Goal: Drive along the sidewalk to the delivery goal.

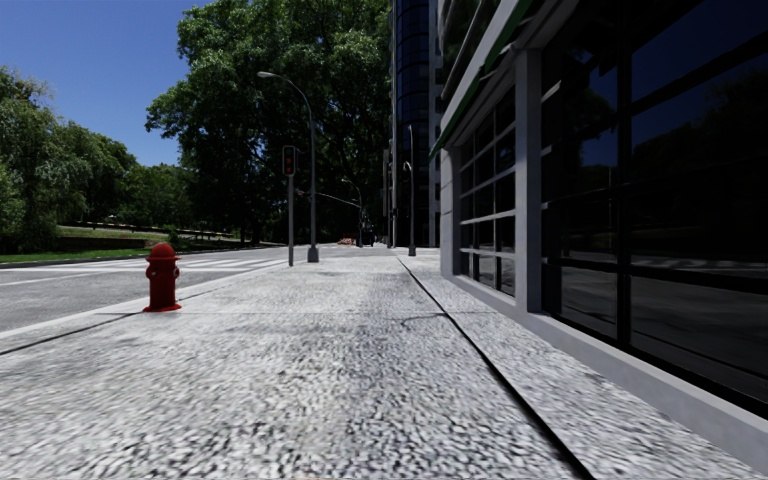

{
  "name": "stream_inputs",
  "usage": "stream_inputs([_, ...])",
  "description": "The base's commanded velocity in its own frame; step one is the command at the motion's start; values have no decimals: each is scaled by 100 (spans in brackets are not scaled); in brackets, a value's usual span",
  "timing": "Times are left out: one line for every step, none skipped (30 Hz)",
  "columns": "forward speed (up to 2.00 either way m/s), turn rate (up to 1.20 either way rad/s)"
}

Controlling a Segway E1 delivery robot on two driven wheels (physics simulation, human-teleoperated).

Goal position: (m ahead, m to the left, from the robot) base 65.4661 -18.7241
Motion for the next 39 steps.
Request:
stream_inputs([200, 0])
stream_inputs([200, 0])
stream_inputs([200, 0])
stream_inputs([200, 0])
stream_inputs([200, 0])
stream_inputs([200, 0])
stream_inputs([200, 0])
stream_inputs([200, 0])
stream_inputs([200, 0])
stream_inputs([200, 0])
stream_inputs([200, 0])
stream_inputs([200, 0])
stream_inputs([200, 0])
stream_inputs([200, 0])
stream_inputs([200, 0])
stream_inputs([200, 0])
stream_inputs([200, 0])
stream_inputs([200, 0])
stream_inputs([200, 0])
stream_inputs([200, 0])
stream_inputs([200, 0])
stream_inputs([200, 0])
stream_inputs([200, 0])
stream_inputs([200, 0])
stream_inputs([200, 0])
stream_inputs([200, 0])
stream_inputs([200, 0])
stream_inputs([200, 0])
stream_inputs([200, 0])
stream_inputs([200, 0])
stream_inputs([200, 0])
stream_inputs([200, 0])
stream_inputs([200, 0])
stream_inputs([200, 0])
stream_inputs([200, 0])
stream_inputs([200, 0])
stream_inputs([200, 0])
stream_inputs([200, 0])
stream_inputs([200, 0])
